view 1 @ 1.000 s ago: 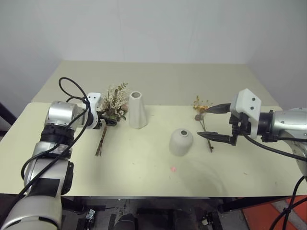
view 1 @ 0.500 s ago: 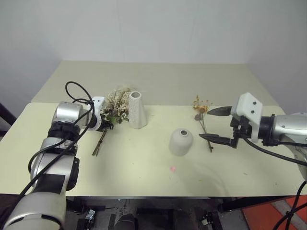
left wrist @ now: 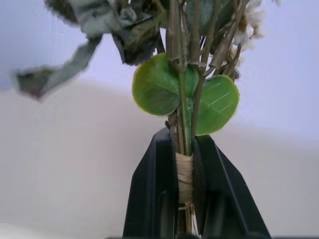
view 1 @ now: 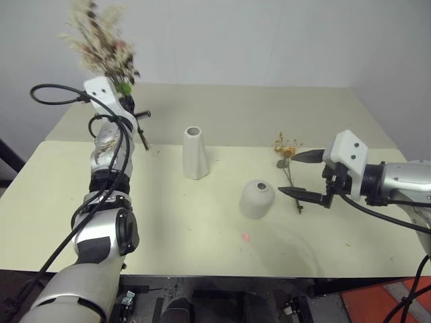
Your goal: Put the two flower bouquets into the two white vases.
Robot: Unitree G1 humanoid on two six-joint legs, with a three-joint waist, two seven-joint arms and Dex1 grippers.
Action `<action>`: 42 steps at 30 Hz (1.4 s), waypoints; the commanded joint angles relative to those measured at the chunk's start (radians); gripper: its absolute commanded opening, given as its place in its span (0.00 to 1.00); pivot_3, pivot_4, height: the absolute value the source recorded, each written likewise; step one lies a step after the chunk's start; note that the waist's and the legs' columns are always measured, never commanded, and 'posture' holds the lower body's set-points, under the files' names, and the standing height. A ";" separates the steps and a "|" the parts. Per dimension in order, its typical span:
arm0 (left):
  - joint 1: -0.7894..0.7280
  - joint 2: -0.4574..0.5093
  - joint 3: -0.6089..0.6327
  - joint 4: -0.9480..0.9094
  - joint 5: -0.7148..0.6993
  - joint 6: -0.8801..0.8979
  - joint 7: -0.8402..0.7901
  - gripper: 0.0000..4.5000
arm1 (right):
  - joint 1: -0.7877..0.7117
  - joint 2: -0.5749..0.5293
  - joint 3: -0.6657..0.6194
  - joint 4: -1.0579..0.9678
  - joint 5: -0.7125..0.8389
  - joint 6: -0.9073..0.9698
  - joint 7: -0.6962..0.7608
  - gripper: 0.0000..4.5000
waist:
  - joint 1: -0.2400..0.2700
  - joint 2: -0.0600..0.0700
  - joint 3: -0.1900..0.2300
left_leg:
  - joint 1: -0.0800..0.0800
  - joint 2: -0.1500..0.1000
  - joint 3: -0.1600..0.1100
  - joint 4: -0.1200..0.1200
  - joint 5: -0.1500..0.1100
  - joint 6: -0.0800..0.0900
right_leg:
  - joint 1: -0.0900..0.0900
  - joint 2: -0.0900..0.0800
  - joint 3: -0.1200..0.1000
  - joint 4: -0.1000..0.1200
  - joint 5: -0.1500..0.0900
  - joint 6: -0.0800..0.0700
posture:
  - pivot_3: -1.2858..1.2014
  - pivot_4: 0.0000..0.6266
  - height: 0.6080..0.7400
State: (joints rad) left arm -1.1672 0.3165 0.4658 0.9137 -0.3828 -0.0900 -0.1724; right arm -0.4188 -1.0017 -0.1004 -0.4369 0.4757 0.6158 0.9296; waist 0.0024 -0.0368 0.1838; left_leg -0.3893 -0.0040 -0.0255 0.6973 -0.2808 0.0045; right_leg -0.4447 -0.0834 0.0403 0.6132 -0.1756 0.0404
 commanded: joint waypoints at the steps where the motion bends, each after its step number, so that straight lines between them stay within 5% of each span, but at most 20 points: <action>1: -0.060 -0.060 0.142 -0.027 -0.216 -0.122 -0.186 0.02 | 0.020 0.003 -0.055 -0.060 0.014 0.009 -0.025 1.00 | 0.004 0.000 0.000 | 0.000 0.000 0.000 0.000 0.000 0.000 | 0.001 0.000 0.000 -0.001 0.000 0.001 | 0.52 0.24 1.00; 5: -0.099 -0.102 0.231 -0.008 -0.374 -0.048 -0.273 0.02 | 0.062 -0.011 -0.096 -0.093 0.021 0.025 -0.037 1.00 | 0.006 0.000 0.000 | 0.000 -0.001 0.000 0.004 -0.001 0.002 | 0.004 0.000 -0.001 -0.002 0.001 0.002 | 0.52 0.24 1.00; 12: -0.041 -0.138 0.152 -0.167 -0.465 0.142 -0.516 0.02 | 0.136 -0.029 -0.173 -0.131 0.020 0.050 -0.050 1.00 | 0.005 0.000 0.000 | 0.000 -0.001 -0.001 0.006 -0.002 0.004 | 0.006 0.001 -0.001 -0.003 0.001 0.003 | 0.52 0.24 1.00; 25: 0.075 -0.127 -0.010 -0.277 -0.349 0.143 -0.629 0.02 | 0.149 -0.024 -0.176 -0.124 0.016 0.036 -0.069 1.00 | -0.015 0.000 0.000 | 0.004 0.002 0.000 0.006 -0.002 0.004 | 0.008 0.004 0.001 -0.002 0.001 0.003 | 0.52 0.24 1.00; 42: 0.089 -0.083 -0.026 -0.235 -0.310 0.133 -0.673 0.02 | 0.149 -0.006 -0.153 -0.123 -0.006 0.032 -0.095 1.00 | -0.014 0.000 0.000 | 0.004 0.002 -0.001 0.006 -0.002 0.004 | 0.008 0.004 0.001 -0.002 0.001 0.003 | 0.52 0.24 1.00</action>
State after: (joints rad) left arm -1.0726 0.2195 0.4502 0.6865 -0.7041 0.0511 -0.8251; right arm -0.2582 -1.0067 -0.2406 -0.5418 0.4743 0.6621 0.8458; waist -0.0113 -0.0368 0.1837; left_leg -0.3853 -0.0025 -0.0260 0.7034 -0.2827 0.0084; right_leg -0.4371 -0.0791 0.0416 0.6114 -0.1742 0.0429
